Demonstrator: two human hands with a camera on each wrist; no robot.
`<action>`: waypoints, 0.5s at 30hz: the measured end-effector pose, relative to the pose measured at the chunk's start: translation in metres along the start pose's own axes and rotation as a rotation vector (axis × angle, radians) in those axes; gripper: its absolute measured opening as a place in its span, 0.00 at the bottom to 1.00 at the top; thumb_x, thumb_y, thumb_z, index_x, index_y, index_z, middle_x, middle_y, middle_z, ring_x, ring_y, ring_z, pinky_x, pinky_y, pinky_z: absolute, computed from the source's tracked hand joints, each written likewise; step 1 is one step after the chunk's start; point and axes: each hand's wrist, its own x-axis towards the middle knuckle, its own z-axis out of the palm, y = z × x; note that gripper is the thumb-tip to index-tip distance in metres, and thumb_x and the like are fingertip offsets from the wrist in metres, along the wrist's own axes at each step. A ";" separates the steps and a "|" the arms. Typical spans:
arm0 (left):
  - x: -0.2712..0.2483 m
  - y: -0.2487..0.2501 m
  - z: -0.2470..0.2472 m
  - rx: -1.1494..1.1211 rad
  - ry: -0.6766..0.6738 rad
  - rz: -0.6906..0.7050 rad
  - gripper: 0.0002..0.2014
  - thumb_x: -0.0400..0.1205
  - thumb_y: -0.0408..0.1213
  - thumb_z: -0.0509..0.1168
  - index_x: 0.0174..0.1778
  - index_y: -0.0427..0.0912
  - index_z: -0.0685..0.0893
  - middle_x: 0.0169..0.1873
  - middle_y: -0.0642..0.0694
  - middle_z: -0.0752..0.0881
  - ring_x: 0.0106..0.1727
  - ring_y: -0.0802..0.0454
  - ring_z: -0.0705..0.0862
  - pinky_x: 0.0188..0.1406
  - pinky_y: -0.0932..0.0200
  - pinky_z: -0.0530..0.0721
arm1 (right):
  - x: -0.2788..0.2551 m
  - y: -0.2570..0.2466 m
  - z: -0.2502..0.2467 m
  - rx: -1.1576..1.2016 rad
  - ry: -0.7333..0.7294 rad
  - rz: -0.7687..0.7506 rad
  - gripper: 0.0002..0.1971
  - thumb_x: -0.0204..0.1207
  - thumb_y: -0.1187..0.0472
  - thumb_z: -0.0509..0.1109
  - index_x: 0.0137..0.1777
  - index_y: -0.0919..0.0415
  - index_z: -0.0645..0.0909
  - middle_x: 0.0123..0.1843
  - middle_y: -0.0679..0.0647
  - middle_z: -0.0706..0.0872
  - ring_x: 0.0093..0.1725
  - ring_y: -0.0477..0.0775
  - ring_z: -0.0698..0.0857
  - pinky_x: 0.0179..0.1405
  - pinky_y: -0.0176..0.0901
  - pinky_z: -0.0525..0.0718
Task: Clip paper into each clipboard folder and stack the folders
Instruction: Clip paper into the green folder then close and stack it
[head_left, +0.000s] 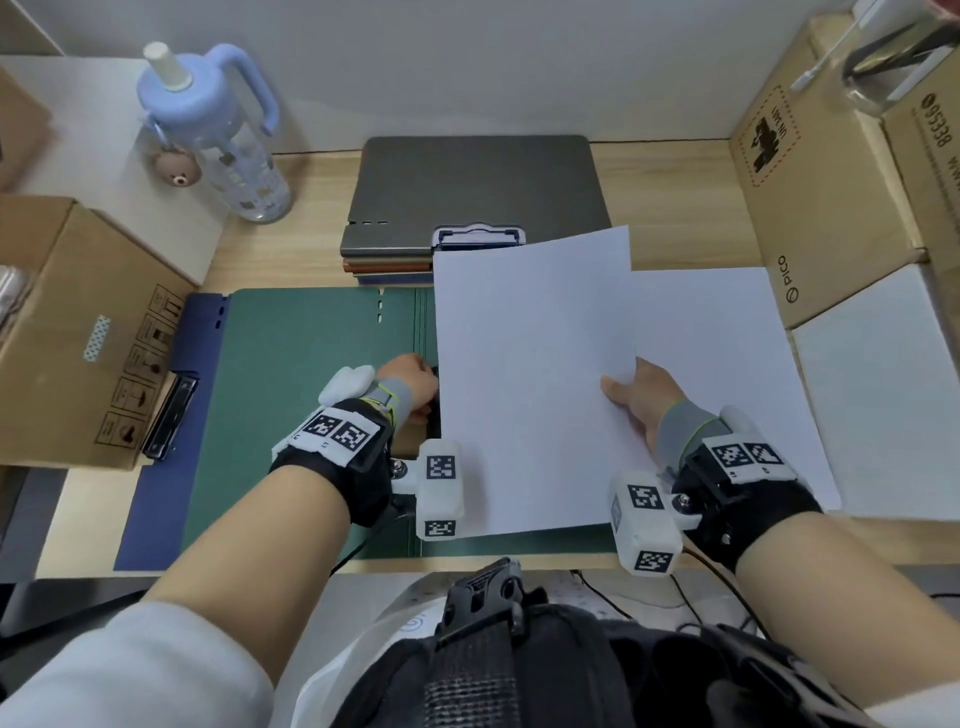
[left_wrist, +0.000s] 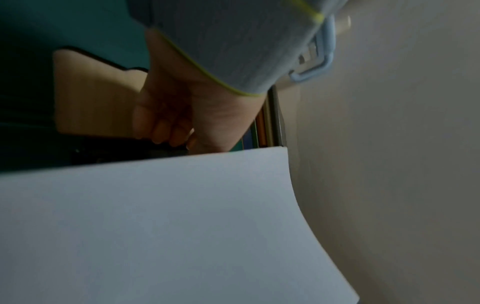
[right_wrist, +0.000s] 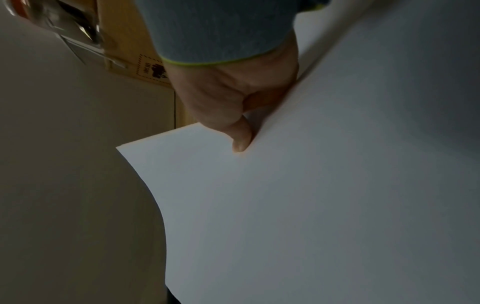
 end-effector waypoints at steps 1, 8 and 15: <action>0.003 -0.001 0.001 0.082 0.006 -0.007 0.12 0.84 0.31 0.55 0.33 0.41 0.71 0.29 0.44 0.75 0.28 0.50 0.74 0.29 0.63 0.78 | 0.001 0.002 0.002 -0.020 -0.002 0.004 0.17 0.82 0.66 0.63 0.70 0.66 0.75 0.66 0.64 0.83 0.55 0.60 0.81 0.64 0.55 0.80; 0.005 -0.002 0.003 0.339 0.057 -0.011 0.15 0.81 0.34 0.60 0.27 0.44 0.70 0.30 0.46 0.76 0.40 0.46 0.77 0.37 0.56 0.80 | 0.003 0.011 0.010 -0.140 -0.004 0.070 0.19 0.82 0.64 0.63 0.71 0.67 0.73 0.68 0.64 0.81 0.65 0.67 0.81 0.64 0.53 0.79; 0.001 0.004 0.001 0.552 0.059 0.017 0.18 0.82 0.38 0.60 0.25 0.44 0.67 0.26 0.48 0.70 0.43 0.46 0.75 0.45 0.57 0.74 | 0.004 0.010 0.017 -0.232 0.010 0.055 0.20 0.82 0.63 0.62 0.73 0.68 0.71 0.71 0.63 0.79 0.69 0.65 0.78 0.69 0.51 0.75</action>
